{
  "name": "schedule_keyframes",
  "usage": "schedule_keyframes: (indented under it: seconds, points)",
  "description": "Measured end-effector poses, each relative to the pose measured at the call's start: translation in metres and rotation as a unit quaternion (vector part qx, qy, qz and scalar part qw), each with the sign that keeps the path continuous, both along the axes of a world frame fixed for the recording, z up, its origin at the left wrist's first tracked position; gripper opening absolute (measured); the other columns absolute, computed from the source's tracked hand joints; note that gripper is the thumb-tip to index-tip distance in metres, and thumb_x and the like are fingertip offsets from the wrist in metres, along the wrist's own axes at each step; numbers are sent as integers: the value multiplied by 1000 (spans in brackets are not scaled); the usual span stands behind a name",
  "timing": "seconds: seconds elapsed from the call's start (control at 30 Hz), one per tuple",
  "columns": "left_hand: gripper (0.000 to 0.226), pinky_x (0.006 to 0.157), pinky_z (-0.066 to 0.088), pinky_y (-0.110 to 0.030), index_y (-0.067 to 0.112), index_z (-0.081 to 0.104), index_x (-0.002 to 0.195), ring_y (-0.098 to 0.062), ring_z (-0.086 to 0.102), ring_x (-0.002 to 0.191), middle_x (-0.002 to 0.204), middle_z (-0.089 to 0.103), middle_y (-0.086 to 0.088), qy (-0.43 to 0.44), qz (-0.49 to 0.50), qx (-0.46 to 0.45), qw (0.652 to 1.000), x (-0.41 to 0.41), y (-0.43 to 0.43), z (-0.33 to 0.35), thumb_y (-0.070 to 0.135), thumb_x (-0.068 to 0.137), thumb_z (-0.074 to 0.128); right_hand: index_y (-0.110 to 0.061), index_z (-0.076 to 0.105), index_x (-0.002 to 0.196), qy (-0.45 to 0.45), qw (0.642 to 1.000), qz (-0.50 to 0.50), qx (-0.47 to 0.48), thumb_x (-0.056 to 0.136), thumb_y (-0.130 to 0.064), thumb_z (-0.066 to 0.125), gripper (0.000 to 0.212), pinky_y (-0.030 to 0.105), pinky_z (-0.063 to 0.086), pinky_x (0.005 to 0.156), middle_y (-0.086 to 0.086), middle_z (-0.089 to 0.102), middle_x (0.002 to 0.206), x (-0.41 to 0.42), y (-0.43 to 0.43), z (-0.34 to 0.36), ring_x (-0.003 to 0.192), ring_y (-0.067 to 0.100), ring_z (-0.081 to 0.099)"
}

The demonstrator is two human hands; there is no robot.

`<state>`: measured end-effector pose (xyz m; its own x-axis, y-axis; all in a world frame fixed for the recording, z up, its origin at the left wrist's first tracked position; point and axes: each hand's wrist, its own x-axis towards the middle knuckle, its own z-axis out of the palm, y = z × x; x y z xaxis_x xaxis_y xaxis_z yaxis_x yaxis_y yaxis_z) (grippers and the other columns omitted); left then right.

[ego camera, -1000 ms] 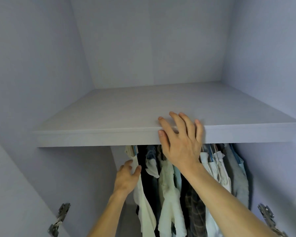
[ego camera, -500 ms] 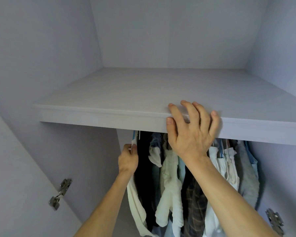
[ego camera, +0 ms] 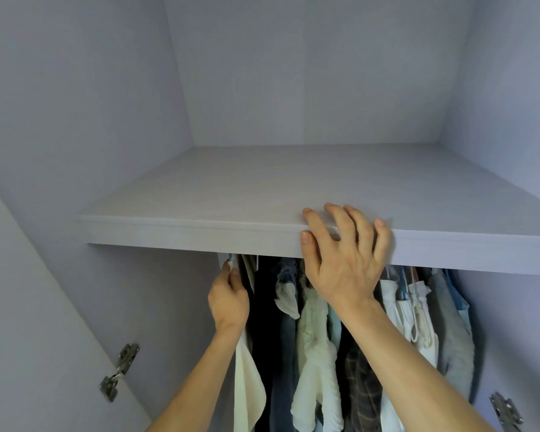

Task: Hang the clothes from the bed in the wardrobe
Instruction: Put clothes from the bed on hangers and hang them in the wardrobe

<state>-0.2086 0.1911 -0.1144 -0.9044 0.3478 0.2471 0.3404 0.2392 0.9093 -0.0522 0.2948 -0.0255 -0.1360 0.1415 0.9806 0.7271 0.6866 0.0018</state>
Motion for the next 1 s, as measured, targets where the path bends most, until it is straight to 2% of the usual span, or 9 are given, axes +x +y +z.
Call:
schedule_keyframes:
  seconds: [0.13,0.27,0.33,0.43,0.57,0.73,0.8,0.9,1.0]
  points:
    - [42,101,35,-22,5,46,145,-27,53,130,138,58,-12,12,-5,13,1000,7,-10,-2,20,106,43,-33,65,126,-3,1000,21,-7,98,-42,51,33,47,28,111,0,63,131,0,-1,2,125,23,51]
    - [42,100,44,-29,9,48,145,-28,60,119,127,65,-10,13,-8,-8,1000,12,-43,-22,22,105,44,-32,48,147,-17,998,63,-21,98,-39,50,49,53,12,119,4,43,154,2,-5,-11,147,27,29]
    - [41,84,51,-31,14,51,144,-22,67,95,104,70,-5,14,-8,-32,999,13,-66,-31,24,105,44,-27,45,149,-33,991,128,-28,95,-30,54,55,58,8,119,8,34,159,3,-14,-28,151,31,21]
    - [36,58,39,-16,25,57,138,-4,51,60,70,57,10,31,3,-85,996,15,-111,-45,25,105,44,-20,53,143,-76,959,260,-87,88,-15,60,56,62,19,118,10,38,156,-2,-45,-71,149,32,27]
    - [30,53,36,-17,41,63,121,-8,45,54,55,48,13,40,23,-118,992,38,-189,-66,21,103,48,-17,56,141,-123,856,401,-301,93,-21,56,48,51,39,111,-1,45,153,-17,-101,-142,145,20,36]
    - [33,71,39,-9,30,61,133,-8,58,83,90,64,12,24,71,-188,979,93,-301,-97,24,102,49,-18,48,144,-185,683,498,-502,97,-40,58,53,38,48,102,-9,50,145,-39,-181,-178,119,4,56]
    - [37,72,40,-14,29,58,137,-11,58,83,89,62,12,29,92,-220,971,126,-345,-109,31,102,45,-21,46,145,-225,629,533,-519,94,-45,59,58,34,53,92,-10,53,135,-39,-219,-185,101,-1,62]
    - [34,71,49,-24,33,52,134,-14,60,79,87,62,10,48,113,-261,958,187,-403,-124,37,102,42,-25,48,142,-306,555,577,-514,91,-56,57,60,26,53,85,-11,56,128,-32,-277,-196,95,-5,62]
    - [33,64,54,-35,30,48,136,-21,64,76,90,65,3,45,141,-310,939,250,-455,-136,37,104,39,-29,65,119,-374,505,608,-486,89,-73,43,58,34,55,84,-8,68,112,-14,-339,-215,88,4,65]
